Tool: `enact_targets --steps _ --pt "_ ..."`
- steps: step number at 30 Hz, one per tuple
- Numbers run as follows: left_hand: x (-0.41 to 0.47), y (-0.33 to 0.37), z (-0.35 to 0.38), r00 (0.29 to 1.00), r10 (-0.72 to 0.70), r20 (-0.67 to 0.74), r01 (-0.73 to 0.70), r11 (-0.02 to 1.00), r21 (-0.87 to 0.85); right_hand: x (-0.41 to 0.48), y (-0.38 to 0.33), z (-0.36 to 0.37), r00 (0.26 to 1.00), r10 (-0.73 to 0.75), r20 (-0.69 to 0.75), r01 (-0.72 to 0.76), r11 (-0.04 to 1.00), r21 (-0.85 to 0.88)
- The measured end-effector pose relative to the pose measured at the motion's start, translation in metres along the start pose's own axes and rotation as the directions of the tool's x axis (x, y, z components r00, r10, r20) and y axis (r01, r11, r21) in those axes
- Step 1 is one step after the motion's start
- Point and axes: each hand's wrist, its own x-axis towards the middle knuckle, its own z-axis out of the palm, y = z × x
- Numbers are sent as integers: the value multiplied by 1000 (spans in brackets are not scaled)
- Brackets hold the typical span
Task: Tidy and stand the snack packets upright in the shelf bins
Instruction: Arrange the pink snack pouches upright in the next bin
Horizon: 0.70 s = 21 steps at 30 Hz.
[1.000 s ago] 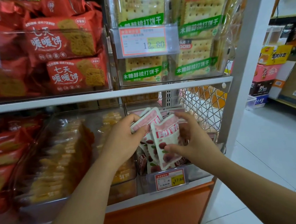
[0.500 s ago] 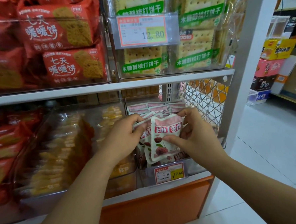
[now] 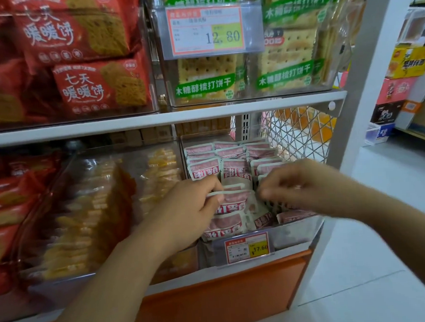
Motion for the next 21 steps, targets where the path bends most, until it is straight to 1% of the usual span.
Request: enact_targets --steps 1,2,3,4,6,9,13,15,18,20,21 --pt "-2 -1 -1 1000 1 6 -1 1000 -9 4 4 -12 996 27 -80 -23 998 53" --pt "-2 -1 -1 1000 -2 11 3 1000 -22 11 11 -20 991 53 -125 -45 997 71" --pt "-3 -2 -1 1000 -7 12 7 999 -32 21 18 -23 991 67 -114 -62 997 49" --pt "-3 -3 -1 1000 -9 10 9 999 -37 32 24 -21 996 66 -57 -68 997 -22" --pt "-2 -4 -1 1000 -10 6 10 999 -41 56 36 -10 993 51 105 -32 984 -176" --pt "0 -6 -1 1000 -14 15 15 998 -60 87 42 8 954 83 288 -10 969 -248" --pt "4 -7 -4 998 -41 37 45 994 -103 119 45 24 897 155 414 -16 948 -319" --pt "4 -9 -5 998 -42 44 46 993 -112 124 44 30 874 162 457 19 931 -366" --pt "5 -10 -5 998 -35 42 39 993 -109 123 45 30 894 104 435 61 936 -348" --pt "3 -9 -5 999 -32 40 36 996 -85 119 44 21 936 79 344 39 945 -325" --pt "2 -8 -5 999 -29 41 32 997 -75 117 44 16 963 65 262 24 945 -325"
